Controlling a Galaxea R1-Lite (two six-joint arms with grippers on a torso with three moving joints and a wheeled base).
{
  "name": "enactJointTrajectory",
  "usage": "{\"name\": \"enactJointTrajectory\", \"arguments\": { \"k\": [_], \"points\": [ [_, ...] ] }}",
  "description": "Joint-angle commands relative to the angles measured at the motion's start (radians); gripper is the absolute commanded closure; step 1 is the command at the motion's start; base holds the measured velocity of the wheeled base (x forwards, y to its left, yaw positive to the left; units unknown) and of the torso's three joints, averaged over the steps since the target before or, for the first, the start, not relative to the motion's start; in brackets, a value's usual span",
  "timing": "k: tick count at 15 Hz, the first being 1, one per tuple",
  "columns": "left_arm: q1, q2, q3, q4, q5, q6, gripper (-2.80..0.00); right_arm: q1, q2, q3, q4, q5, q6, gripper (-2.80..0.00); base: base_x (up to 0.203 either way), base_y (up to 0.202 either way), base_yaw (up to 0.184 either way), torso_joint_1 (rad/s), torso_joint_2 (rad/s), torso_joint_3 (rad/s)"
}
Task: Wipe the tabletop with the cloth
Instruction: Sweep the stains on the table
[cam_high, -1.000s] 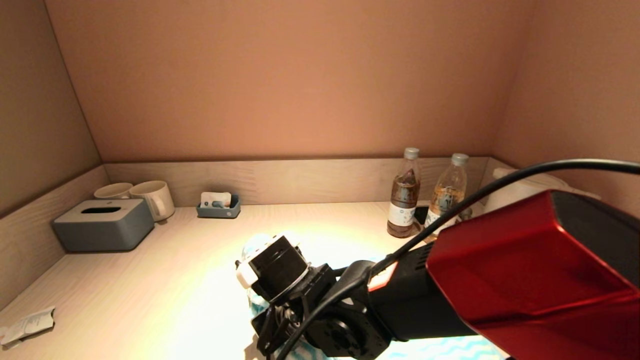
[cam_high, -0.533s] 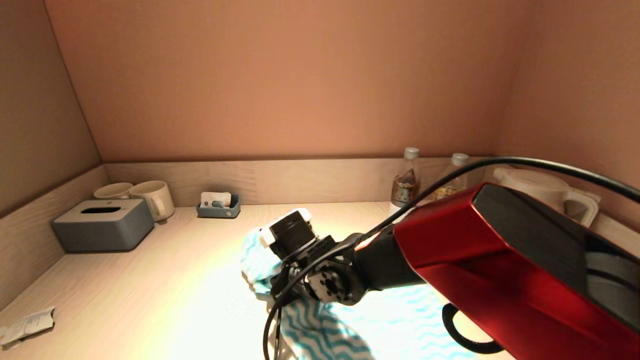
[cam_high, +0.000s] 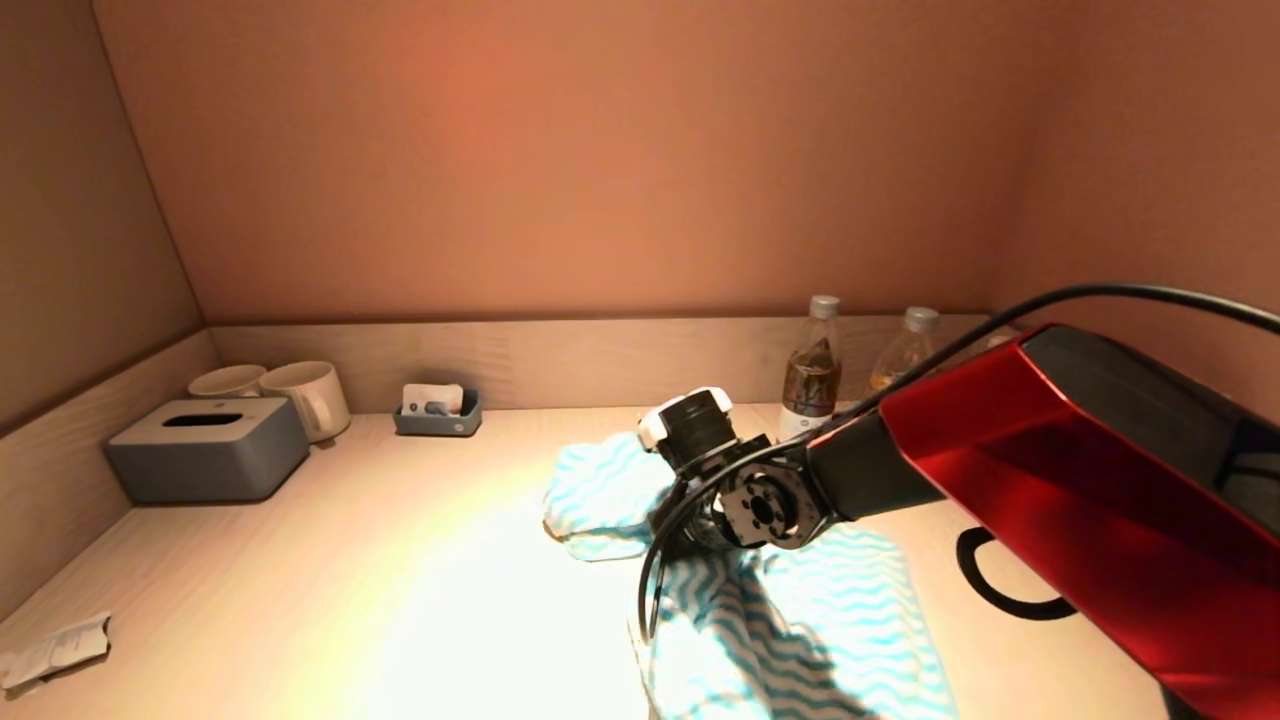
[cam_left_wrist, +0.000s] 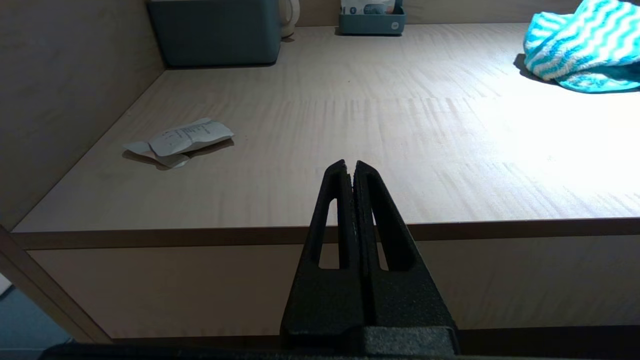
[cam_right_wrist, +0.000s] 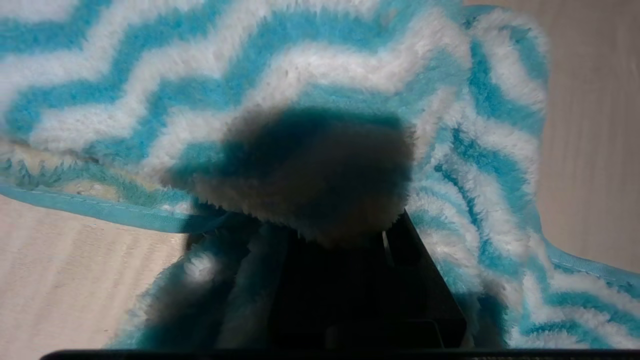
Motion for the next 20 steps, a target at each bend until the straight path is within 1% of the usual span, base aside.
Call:
{"name": "enactJointTrajectory", "arguments": {
  "k": [1,4,6,11,13,17,20],
  "points": [
    [0.000,0.000,0.000,0.000,-0.001,-0.001,0.00,-0.032,-0.046,0.026,-0.002,-0.002,0.001,0.00,0.000,0.000,0.000,0.000,0.00,0.000],
    [0.000,0.000,0.000,0.000,-0.001,-0.001,0.00,-0.079,-0.128,0.054,0.002,-0.001,-0.002,0.00,0.000,0.000,0.000,0.000,0.00,0.000],
    [0.000,0.000,0.000,0.000,0.000,-0.001,0.00,-0.121,-0.205,0.079,0.002,-0.001,-0.022,0.00,0.000,0.000,0.000,0.000,0.00,0.000],
    [0.000,0.000,0.000,0.000,-0.001,-0.001,0.00,-0.243,-0.434,0.151,0.001,-0.001,-0.113,0.00,0.000,0.000,0.000,0.000,0.00,0.000],
    [0.000,0.000,0.000,0.000,0.000,-0.001,0.00,-0.314,-0.520,0.159,0.001,0.004,-0.150,0.00,0.000,0.000,0.000,0.000,0.00,0.000],
    [0.000,0.000,0.000,0.000,0.000,-0.001,0.00,-0.480,-0.622,0.143,-0.003,0.025,-0.262,0.00,0.000,0.000,0.000,0.000,0.00,0.000],
    [0.000,0.000,0.000,0.000,0.000,-0.001,0.00,-0.584,-0.671,0.150,-0.002,0.066,-0.278,0.00,0.000,0.000,0.000,0.000,0.00,0.000]
  ]
}}
